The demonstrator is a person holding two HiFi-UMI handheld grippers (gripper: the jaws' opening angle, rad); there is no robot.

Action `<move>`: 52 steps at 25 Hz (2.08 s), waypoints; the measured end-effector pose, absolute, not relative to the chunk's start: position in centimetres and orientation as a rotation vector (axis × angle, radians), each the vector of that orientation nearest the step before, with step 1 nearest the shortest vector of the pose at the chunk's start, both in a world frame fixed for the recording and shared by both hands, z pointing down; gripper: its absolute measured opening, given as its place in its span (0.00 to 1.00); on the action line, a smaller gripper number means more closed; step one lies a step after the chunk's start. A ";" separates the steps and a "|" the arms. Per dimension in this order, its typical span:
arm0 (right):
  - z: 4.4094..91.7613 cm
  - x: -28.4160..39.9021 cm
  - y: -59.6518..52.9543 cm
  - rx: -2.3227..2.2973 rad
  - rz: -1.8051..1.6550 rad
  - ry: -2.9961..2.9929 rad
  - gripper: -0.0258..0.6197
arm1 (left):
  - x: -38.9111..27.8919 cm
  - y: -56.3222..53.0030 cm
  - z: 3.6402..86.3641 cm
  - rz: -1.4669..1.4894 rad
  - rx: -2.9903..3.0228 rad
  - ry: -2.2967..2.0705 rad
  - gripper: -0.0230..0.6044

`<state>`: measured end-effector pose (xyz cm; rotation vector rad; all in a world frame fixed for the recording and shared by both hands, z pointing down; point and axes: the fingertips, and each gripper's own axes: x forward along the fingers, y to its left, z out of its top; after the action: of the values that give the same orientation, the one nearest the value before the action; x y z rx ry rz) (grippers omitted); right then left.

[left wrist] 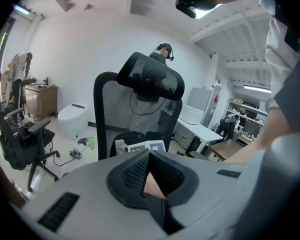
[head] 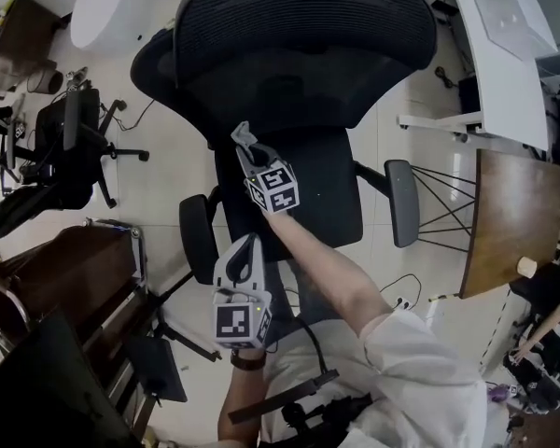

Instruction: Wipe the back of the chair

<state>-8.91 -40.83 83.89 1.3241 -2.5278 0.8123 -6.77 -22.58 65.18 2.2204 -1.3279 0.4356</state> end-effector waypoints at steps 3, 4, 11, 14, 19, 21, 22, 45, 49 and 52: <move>87.3 -0.1 -40.8 1.542 0.869 -2.389 0.06 | -6.2 -23.1 66.8 0.425 2.222 -1.316 0.07; 88.6 3.7 -40.9 1.643 0.895 -2.316 0.06 | -6.2 -23.3 67.1 0.420 2.227 -1.316 0.07; 96.7 20.7 -40.1 1.959 0.977 -1.915 0.06 | -5.5 -22.1 72.0 0.416 2.179 -1.285 0.07; 99.1 13.0 -41.0 1.762 0.970 -2.047 0.06 | -5.2 -21.0 74.1 0.435 2.150 -1.277 0.07; 102.4 -7.4 -40.6 1.285 0.930 -2.341 0.06 | -7.1 -21.1 76.5 0.464 2.138 -1.365 0.07; 103.6 -12.5 -39.6 1.137 0.912 -2.403 0.06 | -8.3 -20.9 77.4 0.482 2.110 -1.411 0.07; 104.2 -13.3 -39.4 1.114 0.927 -2.409 0.06 | -8.8 -20.7 77.7 0.492 2.099 -1.431 0.07; 51.4 5.6 20.8 1.783 0.367 -2.654 0.06 | -6.6 23.7 50.1 0.243 2.458 -1.355 0.07; 42.0 6.5 32.3 1.812 0.254 -2.683 0.06 | -4.8 33.0 43.2 0.165 2.535 -1.325 0.07; 37.4 7.2 37.9 1.807 0.266 -2.698 0.06 | -3.2 38.1 38.1 0.124 2.597 -1.316 0.07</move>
<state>7.24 37.95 37.41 1.8069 -2.6982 0.2656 -3.16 38.07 38.13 2.5966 -1.3159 0.1238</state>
